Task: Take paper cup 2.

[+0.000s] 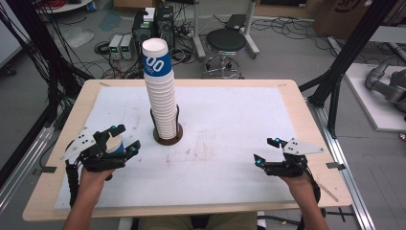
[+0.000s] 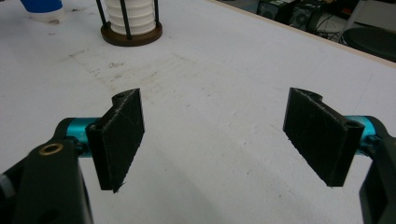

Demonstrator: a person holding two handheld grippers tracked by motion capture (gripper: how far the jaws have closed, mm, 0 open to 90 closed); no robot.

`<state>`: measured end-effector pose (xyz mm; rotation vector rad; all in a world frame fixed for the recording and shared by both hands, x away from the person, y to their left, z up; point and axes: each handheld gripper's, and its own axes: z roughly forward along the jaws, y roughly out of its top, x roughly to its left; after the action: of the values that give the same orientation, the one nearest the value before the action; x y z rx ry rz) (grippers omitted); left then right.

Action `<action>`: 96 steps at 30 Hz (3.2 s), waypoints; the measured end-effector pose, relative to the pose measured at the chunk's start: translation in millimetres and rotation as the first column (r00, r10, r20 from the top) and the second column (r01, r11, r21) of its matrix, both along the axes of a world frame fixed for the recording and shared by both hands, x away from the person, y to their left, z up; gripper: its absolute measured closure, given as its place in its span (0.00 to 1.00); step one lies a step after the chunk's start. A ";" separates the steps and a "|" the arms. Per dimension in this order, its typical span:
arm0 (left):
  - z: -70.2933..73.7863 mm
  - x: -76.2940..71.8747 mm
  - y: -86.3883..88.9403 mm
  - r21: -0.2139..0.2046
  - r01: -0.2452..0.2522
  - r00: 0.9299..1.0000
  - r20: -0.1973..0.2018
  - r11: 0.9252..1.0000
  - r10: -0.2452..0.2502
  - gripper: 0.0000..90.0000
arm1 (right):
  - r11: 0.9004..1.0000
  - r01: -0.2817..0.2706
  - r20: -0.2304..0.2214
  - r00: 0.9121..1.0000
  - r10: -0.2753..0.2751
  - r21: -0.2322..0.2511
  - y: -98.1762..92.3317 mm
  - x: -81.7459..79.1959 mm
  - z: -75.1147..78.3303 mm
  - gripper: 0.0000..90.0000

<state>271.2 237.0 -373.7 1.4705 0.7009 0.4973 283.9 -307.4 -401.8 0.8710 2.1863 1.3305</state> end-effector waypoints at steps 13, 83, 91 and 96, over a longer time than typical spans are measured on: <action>55.0 21.8 -18.5 -0.005 0.052 0.998 0.021 0.999 -0.052 0.17 | 1.000 -0.012 0.002 1.000 0.011 0.010 -1.4 -1.0 1.0 0.23; 182.1 126.1 -72.3 0.101 -0.051 0.998 0.031 0.994 0.048 0.32 | 0.999 -0.021 -0.014 1.000 0.021 0.050 -5.0 -1.4 3.2 0.23; 205.3 120.1 -74.3 0.119 -0.046 0.997 0.065 0.992 0.038 0.32 | 0.999 -0.026 -0.009 1.000 0.027 0.046 -2.7 -1.8 4.0 0.23; 215.4 116.7 -73.1 0.107 -0.049 0.996 0.079 0.993 0.040 0.32 | 0.999 -0.028 -0.010 1.000 0.028 0.047 -2.8 -1.9 4.0 0.23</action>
<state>387.9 163.9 -158.4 1.5316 0.6552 0.6318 281.9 -310.1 -397.9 0.8701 2.1913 1.3985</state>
